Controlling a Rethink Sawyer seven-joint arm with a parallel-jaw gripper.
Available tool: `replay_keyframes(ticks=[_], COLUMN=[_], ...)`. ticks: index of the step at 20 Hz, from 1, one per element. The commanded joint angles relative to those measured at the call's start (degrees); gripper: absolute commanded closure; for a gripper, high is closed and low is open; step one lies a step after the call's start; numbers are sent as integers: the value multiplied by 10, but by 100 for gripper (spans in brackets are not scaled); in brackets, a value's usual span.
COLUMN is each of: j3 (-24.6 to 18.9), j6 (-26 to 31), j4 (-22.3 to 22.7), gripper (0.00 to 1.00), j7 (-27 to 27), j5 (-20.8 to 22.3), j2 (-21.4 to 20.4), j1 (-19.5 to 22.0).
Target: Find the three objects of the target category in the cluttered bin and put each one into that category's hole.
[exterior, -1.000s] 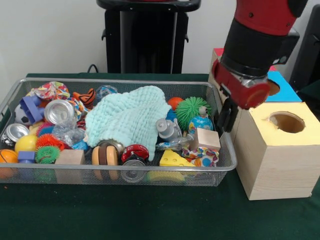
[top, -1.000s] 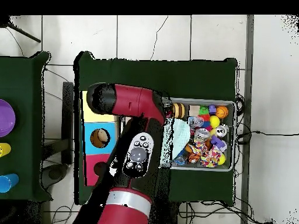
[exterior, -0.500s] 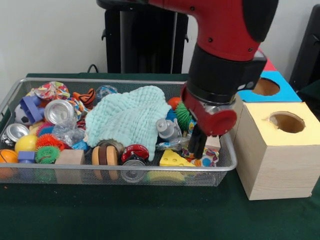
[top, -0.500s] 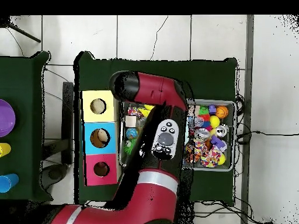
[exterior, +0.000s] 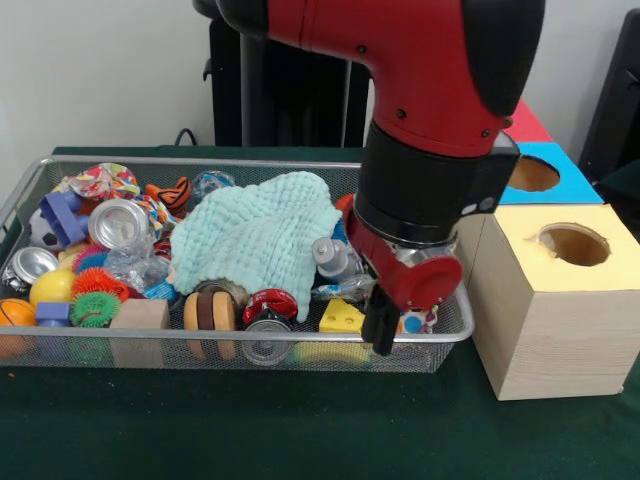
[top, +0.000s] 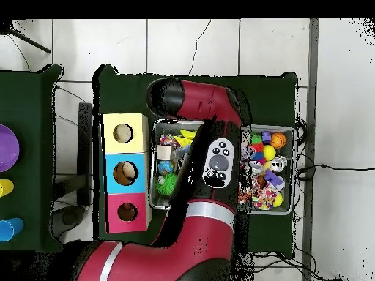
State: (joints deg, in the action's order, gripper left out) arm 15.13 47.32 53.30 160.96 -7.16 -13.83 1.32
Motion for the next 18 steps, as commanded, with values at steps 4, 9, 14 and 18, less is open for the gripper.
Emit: replay_keyframes(ticks=[4,9,14,18], j3=[-52,-45,-34,-46], j6=[68,53,27,-18], j4=[-16,20,47,95], gripper=[100,100,100,100], j7=[-40,-26,-25,-58], j5=[27,24,32,39], j2=[31,10,-2,-26], j1=[-44,-61,-70,-54])
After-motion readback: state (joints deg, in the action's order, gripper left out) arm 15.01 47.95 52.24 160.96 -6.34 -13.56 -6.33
